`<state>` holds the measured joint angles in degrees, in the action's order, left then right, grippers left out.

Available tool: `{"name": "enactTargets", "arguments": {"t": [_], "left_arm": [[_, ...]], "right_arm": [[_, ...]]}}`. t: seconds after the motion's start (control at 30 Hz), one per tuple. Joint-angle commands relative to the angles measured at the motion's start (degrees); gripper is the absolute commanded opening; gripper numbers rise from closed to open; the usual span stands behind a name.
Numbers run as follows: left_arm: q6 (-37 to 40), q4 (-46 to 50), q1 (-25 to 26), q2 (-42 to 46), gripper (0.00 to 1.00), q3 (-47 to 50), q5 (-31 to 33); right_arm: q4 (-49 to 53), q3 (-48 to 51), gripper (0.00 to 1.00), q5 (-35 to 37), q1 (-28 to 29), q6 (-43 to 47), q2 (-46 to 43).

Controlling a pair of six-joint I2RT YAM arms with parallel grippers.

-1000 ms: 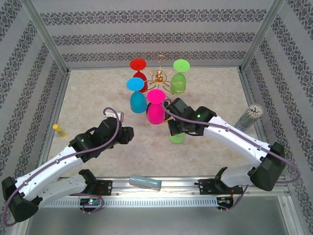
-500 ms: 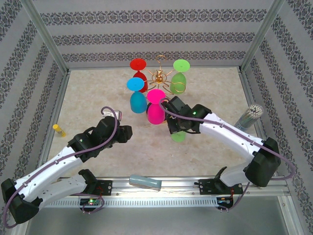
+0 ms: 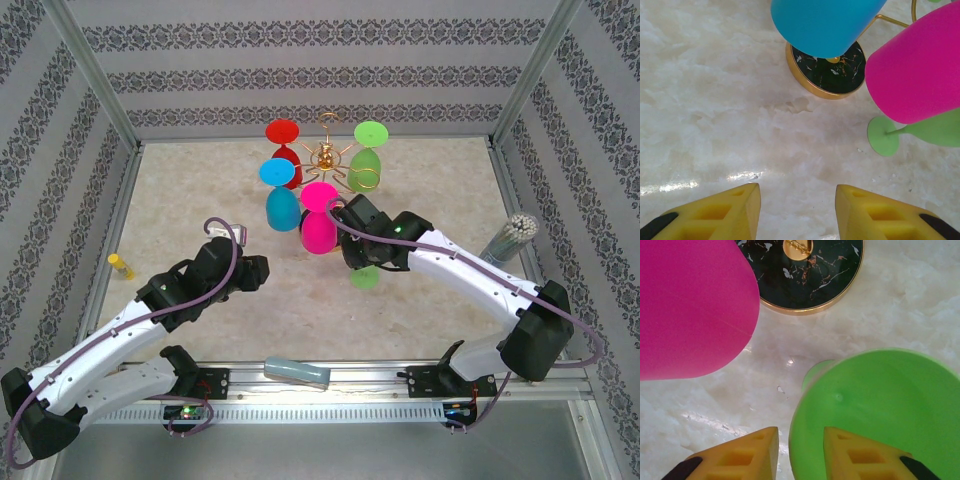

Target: Take the wine glass off the wine glass rack

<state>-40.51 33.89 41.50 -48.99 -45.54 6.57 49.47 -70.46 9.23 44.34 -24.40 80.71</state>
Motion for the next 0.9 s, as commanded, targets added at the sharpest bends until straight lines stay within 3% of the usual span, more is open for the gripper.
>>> {"name": "enactTargets", "arguments": {"t": [0.0,0.2,0.5,0.87], "left_arm": [[0.2,-0.1,-0.8,1.0,0.44,0.8,0.2],[2.4,-1.4,-0.9,0.8,0.48,-0.5,-2.4],[5.9,1.3,-0.9,-1.3,0.49,-7.5,-3.4],[9.4,3.3,-2.0,-2.5,0.48,-16.5,-4.6]], "right_arm": [[0.8,-2.1,0.31,1.3,-0.6,-0.1,-1.8],[3.4,-3.9,0.40,1.2,-0.7,-0.2,-4.8],[7.7,-4.1,0.41,-1.8,-1.9,-2.9,-13.0],[-2.1,-5.6,0.42,-21.4,-12.0,-11.6,-19.6]]}}
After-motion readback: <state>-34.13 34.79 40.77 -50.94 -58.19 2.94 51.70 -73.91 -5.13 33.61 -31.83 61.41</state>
